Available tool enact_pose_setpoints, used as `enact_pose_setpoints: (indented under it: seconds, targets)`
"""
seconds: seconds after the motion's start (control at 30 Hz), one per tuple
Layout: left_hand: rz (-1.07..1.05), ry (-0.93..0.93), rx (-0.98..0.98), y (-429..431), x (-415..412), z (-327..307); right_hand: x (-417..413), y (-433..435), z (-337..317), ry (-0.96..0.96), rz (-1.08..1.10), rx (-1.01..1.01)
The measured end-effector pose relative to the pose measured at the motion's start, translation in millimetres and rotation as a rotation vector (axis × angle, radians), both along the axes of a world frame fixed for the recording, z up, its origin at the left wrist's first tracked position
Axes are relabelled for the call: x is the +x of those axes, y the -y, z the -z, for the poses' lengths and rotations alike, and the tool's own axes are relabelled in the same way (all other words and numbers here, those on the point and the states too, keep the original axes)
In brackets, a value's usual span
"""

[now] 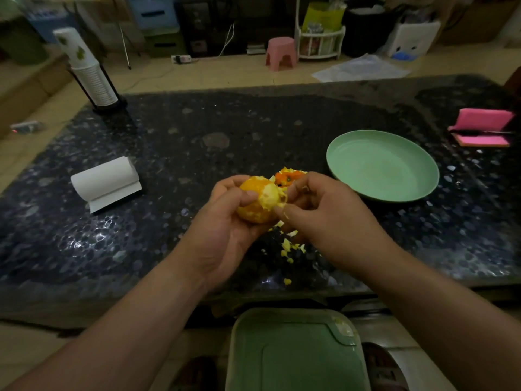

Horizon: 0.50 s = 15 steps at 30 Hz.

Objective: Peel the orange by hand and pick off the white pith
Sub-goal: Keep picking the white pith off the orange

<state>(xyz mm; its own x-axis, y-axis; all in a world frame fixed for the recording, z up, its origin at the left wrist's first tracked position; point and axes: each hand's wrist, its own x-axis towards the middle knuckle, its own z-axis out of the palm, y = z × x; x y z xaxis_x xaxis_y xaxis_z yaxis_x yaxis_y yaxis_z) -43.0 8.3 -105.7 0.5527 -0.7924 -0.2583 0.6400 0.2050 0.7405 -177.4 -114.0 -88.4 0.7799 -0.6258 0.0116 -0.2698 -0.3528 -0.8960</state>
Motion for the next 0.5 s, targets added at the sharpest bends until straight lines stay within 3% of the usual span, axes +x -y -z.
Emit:
enact_pose_setpoints:
  seconds: [0.27,0.43,0.5]
  targets:
    - [0.121,-0.09,-0.005,-0.6,-2.1,-7.5,-1.1,5.5,4.4,0.056,0.056,-0.177]
    - [-0.049,-0.186,0.141,3.1,2.6,1.0,7.6,29.4,27.0,-0.363,-0.068,-0.342]
    - [-0.088,-0.192,0.195,3.7,5.3,5.2,9.8,32.9,35.7,-0.441,-0.067,-0.379]
